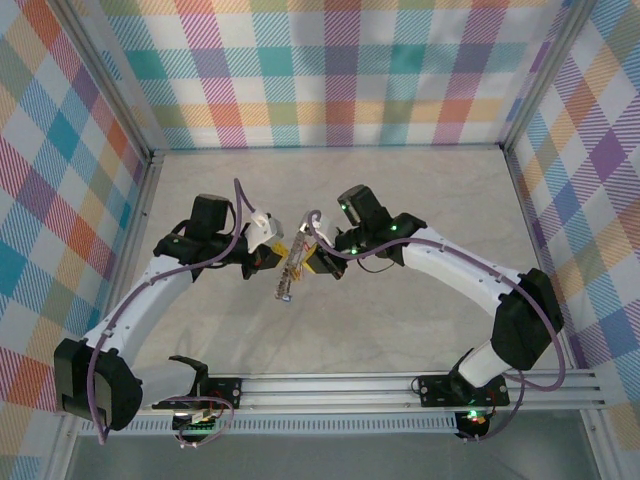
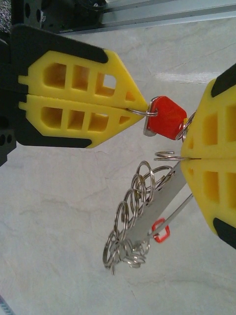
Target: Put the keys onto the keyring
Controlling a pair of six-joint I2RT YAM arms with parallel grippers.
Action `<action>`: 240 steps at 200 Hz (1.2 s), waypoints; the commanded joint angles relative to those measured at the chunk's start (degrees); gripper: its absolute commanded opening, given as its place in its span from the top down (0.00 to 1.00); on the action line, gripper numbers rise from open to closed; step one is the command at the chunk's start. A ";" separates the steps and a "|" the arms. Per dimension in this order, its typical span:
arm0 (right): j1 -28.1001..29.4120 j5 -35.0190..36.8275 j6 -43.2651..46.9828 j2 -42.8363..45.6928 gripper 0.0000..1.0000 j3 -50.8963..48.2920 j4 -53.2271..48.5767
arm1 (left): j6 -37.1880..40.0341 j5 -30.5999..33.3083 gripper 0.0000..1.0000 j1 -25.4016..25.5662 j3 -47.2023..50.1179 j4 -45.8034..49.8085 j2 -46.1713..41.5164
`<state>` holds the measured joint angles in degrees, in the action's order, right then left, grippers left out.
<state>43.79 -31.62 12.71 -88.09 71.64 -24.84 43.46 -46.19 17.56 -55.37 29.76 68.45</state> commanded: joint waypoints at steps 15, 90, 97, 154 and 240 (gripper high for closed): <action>-0.21 -3.04 -4.23 -1.52 1.00 2.61 4.06 | -1.30 -2.13 1.00 0.63 0.24 -3.58 0.08; -0.28 -1.51 -8.95 -4.19 1.00 5.86 3.09 | -2.20 -2.77 1.00 0.65 0.79 -4.27 -0.43; -0.28 -1.67 -9.17 -4.34 1.00 5.95 2.96 | -2.16 -2.64 1.00 0.72 0.79 -4.27 -0.66; -0.29 0.43 -11.13 -5.02 1.00 6.94 2.96 | -2.07 -2.47 1.00 0.70 0.85 -4.18 -1.12; -0.28 0.58 -12.92 -6.34 1.00 7.68 3.33 | -0.35 -1.91 1.00 0.81 0.44 -1.93 -1.91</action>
<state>43.79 -31.11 1.21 -93.21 77.25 -22.35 41.69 -45.25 17.56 -54.68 27.77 68.58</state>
